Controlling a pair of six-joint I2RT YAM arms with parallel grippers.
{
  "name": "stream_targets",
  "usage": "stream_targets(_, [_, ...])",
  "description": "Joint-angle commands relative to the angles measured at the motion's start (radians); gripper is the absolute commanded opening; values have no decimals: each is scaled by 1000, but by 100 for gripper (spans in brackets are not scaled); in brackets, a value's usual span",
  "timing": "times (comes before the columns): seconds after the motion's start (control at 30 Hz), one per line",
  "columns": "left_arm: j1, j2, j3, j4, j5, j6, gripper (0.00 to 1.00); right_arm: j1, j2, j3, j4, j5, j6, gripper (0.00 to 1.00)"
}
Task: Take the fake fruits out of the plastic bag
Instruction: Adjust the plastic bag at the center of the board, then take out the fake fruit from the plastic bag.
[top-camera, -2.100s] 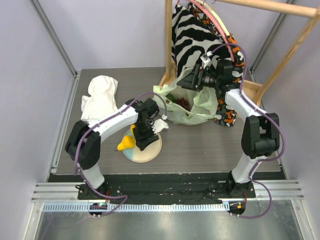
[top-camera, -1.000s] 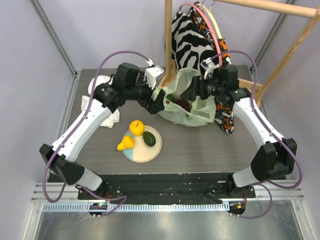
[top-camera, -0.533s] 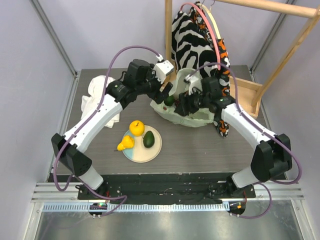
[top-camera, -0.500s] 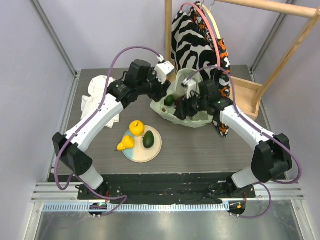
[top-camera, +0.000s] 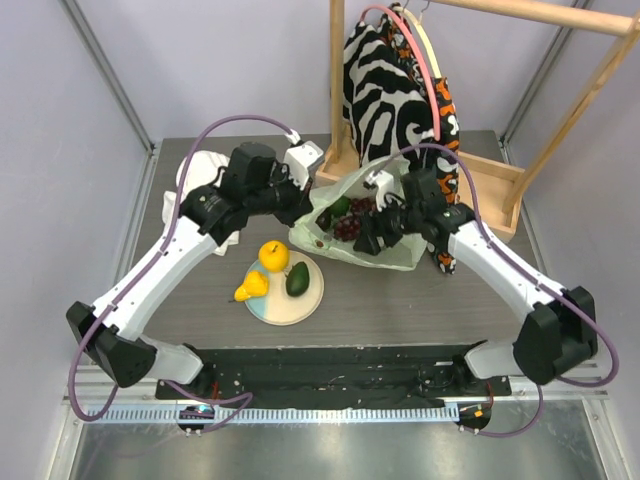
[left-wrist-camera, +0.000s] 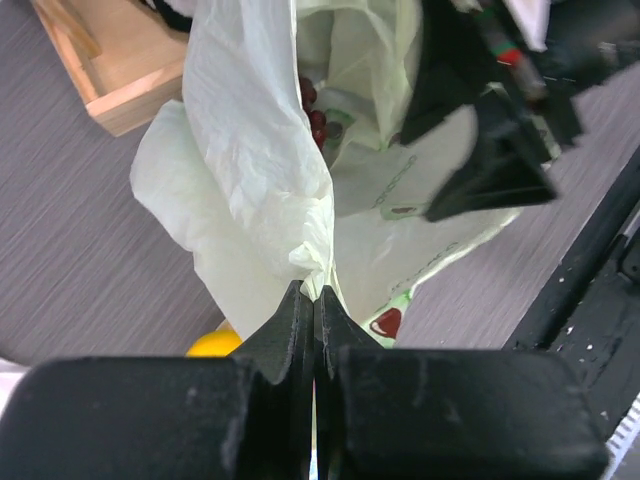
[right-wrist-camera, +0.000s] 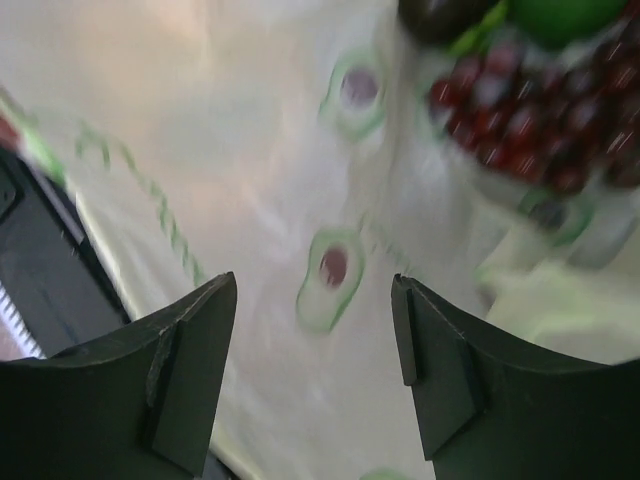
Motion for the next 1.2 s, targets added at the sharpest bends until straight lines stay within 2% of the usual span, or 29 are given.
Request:
stream_targets(0.0, [-2, 22, 48, 43, 47, -52, 0, 1, 151, 180, 106, 45, -31, 70])
stream_targets(0.2, [-2, 17, 68, 56, 50, -52, 0, -2, 364, 309, 139, 123, -7, 69])
stream_targets(0.43, [-2, -6, 33, 54, 100, -52, 0, -18, 524, 412, 190, 168, 64, 69])
stream_targets(0.8, [-2, 9, 5, 48, 225, -52, 0, -16, 713, 579, 213, 185, 105, 87])
stream_targets(1.17, [-2, 54, 30, 53, 248, -72, 0, 5, 860, 720, 204, 114, 110, 89])
